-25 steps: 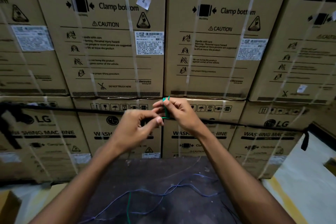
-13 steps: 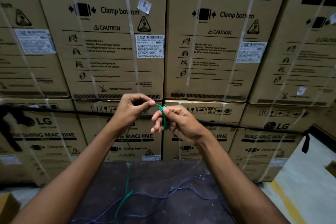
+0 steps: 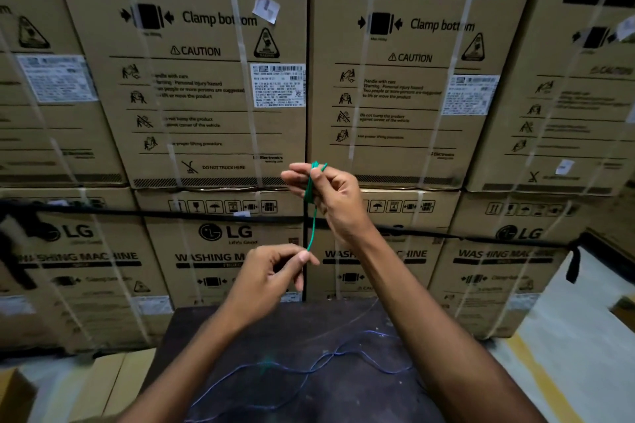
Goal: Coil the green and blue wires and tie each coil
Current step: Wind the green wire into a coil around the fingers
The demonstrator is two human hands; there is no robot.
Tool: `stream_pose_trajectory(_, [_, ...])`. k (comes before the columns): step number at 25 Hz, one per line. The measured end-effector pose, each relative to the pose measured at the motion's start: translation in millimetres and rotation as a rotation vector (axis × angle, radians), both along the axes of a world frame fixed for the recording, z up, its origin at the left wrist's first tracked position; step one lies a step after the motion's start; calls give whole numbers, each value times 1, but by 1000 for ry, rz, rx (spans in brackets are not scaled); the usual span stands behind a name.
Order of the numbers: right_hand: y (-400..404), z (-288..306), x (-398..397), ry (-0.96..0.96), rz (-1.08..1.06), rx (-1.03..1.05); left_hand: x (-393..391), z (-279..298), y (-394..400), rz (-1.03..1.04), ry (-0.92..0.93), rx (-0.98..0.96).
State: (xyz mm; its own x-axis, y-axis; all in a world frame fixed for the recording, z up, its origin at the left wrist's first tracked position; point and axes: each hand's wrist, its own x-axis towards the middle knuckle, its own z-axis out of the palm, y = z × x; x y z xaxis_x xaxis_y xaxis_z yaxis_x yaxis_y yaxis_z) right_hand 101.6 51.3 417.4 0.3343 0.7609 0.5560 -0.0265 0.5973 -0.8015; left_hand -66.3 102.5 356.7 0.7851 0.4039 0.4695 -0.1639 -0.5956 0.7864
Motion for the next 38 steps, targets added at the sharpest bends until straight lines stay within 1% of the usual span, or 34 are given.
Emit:
stream_pose_trajectory(3, [-6, -10, 11, -243, -145, -114, -17, 25, 2, 31, -2, 107])
stream_pose_trajectory(5, [-13, -14, 12, -370, -149, -180, -22, 51, 15, 76, -34, 129])
stream_pose_trajectory(7, [-18, -14, 9, -466, -80, -245, -20, 79, 33, 116, -71, 184])
stream_pose_trajectory(9, [-22, -11, 1, -438, 47, -302, -11, 99, 52, 117, -104, 184])
stream_pose_trajectory(12, [-28, -4, -9, -343, 187, -278, 7, 108, 72, 58, -133, 56])
stream_pose_trajectory(15, [-33, 4, -13, -205, 301, -194, 20, 88, 81, 23, -146, -107])
stream_pose_trajectory(18, [-36, 14, -15, -36, 403, -106, 27, 53, 73, -68, -117, -311])
stream_pose_trajectory(20, [-33, 22, -15, 12, 389, -48, 27, 36, 56, -89, -81, -348])
stream_pose_trajectory(24, [-14, 23, -7, 86, 156, 54, 22, 12, 29, -118, 19, -218])
stream_pose_trajectory(26, [-7, 16, -1, 28, 7, 45, 17, 11, 23, -143, 42, -130])
stream_pose_trajectory(29, [-4, 6, 2, -200, -169, -51, 4, 24, 21, -150, 80, -38])
stream_pose_trajectory(32, [-6, -3, 7, -529, -304, -177, -9, 54, 27, -81, 48, 64])
stream_pose_trajectory(33, [-7, -4, 8, -625, -318, -218, -12, 67, 34, -45, 25, 103])
stream_pose_trajectory(34, [-9, -6, 10, -679, -297, -255, -15, 82, 40, -16, 9, 149])
stream_pose_trajectory(35, [-12, -6, 10, -677, -235, -292, -16, 95, 48, 4, -3, 190])
stream_pose_trajectory(38, [-25, 0, 5, -545, 36, -379, -11, 118, 70, 21, 7, 228])
